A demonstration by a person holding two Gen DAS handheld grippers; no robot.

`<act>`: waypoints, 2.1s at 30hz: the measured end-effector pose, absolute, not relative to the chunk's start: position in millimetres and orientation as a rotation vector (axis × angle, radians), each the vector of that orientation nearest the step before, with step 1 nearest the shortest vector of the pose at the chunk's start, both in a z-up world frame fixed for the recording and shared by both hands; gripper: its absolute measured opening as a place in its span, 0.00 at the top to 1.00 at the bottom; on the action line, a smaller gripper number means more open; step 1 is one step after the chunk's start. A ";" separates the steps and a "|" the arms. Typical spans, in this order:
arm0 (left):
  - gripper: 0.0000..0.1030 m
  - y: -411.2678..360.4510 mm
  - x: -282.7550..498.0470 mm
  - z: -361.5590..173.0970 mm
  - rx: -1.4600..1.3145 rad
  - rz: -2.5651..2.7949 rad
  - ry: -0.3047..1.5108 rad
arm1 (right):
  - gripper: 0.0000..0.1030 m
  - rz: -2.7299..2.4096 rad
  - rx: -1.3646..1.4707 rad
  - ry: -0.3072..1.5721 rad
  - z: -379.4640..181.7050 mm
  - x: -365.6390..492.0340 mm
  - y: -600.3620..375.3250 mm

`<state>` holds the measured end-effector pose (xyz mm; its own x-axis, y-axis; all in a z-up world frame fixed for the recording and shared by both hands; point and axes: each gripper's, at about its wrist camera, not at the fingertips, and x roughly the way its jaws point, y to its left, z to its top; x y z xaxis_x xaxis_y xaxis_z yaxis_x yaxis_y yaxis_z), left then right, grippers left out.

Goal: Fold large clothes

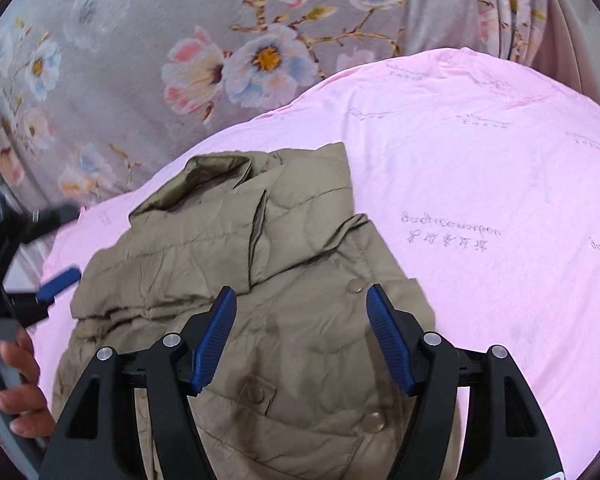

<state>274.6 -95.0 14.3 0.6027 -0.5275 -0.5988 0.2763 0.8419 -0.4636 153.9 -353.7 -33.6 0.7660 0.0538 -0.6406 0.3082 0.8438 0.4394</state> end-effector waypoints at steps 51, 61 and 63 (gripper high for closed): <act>0.86 3.8 318.3 -65.2 -0.104 -0.064 0.829 | 0.90 -0.108 0.309 0.852 -76.4 257.3 -322.9; 0.60 -13.9 321.7 37.9 0.010 -0.092 0.631 | 0.76 -0.098 0.287 0.697 8.2 257.3 -317.1; 0.56 -36.9 341.1 34.9 0.016 -0.115 0.648 | 0.75 -0.074 0.278 0.701 9.5 278.6 -304.7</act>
